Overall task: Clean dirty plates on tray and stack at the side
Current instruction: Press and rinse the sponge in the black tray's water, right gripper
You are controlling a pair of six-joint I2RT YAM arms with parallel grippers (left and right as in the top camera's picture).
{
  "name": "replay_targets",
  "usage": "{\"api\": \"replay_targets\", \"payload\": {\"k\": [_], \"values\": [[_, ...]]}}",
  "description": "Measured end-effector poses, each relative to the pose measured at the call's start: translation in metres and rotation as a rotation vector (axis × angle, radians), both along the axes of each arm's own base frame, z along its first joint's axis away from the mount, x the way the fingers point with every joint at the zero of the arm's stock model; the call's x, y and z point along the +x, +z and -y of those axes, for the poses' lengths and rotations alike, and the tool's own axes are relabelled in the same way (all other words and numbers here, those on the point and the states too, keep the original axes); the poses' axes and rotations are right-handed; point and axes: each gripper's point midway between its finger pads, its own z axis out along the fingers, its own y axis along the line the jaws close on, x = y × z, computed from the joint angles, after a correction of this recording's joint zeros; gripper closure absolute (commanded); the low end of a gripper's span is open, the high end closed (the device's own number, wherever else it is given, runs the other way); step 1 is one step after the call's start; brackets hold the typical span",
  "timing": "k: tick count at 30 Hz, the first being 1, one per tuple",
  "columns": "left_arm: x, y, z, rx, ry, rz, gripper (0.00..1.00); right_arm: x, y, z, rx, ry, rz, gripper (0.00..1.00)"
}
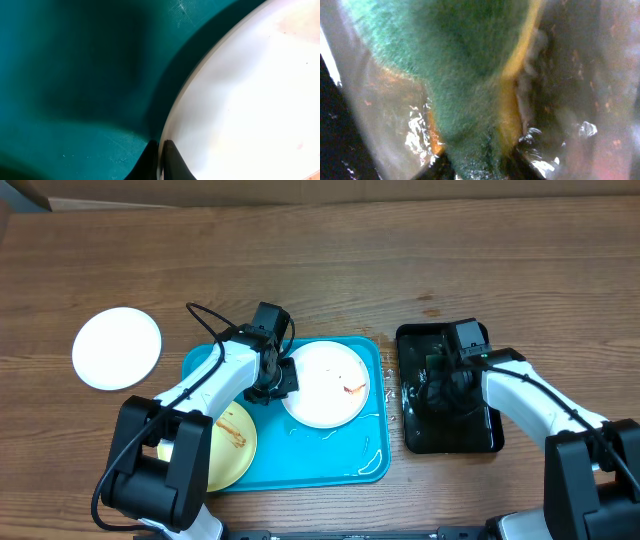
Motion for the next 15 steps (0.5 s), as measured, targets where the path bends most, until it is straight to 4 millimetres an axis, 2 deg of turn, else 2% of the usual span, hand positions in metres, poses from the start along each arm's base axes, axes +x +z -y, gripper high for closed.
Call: {"api": "replay_targets", "payload": {"k": [2,5,6,7,8,9,10,11,12,13,14,15], "values": [[0.000,0.000,0.000,0.000,0.000,0.000,0.96,0.000,0.000,-0.002,0.013,-0.006,0.000,0.96],[0.000,0.000,0.000,0.001,-0.003,-0.001,0.96,-0.001,0.002,-0.002,0.013,-0.007,-0.012,0.96],[-0.001,0.000,0.000,0.001,-0.003,-0.003,0.96,-0.002,0.004,-0.001,0.008,-0.005,-0.022,0.79],[-0.001,0.000,0.000,0.001,-0.003,-0.004,0.96,-0.005,0.006,0.000,0.003,-0.006,-0.038,0.24],[-0.001,0.000,0.000,0.001,-0.003,-0.004,0.96,-0.006,0.008,0.000,-0.001,0.000,-0.049,0.00],[-0.001,0.000,0.000,0.001,-0.003,-0.004,0.96,-0.008,0.010,0.001,-0.005,-0.008,-0.062,0.00],[-0.001,0.000,0.000,0.002,-0.003,-0.004,0.96,-0.007,0.012,0.001,-0.009,-0.009,-0.065,0.03],[-0.001,0.000,0.000,0.002,-0.003,-0.004,0.96,-0.005,0.015,0.001,-0.010,-0.010,-0.062,0.16],[-0.001,0.000,0.000,0.002,-0.003,-0.004,0.96,-0.003,0.017,0.001,-0.008,-0.010,-0.056,0.40],[-0.001,0.000,0.000,0.001,-0.003,-0.004,0.96,-0.001,0.018,0.000,-0.009,-0.002,-0.052,0.68],[-0.001,0.000,0.000,0.002,-0.003,-0.004,0.96,-0.001,0.019,0.001,-0.011,-0.005,-0.053,0.92],[-0.001,0.000,0.000,0.002,-0.003,-0.004,0.96,-0.003,0.019,0.001,-0.012,-0.006,-0.058,0.96]]}}
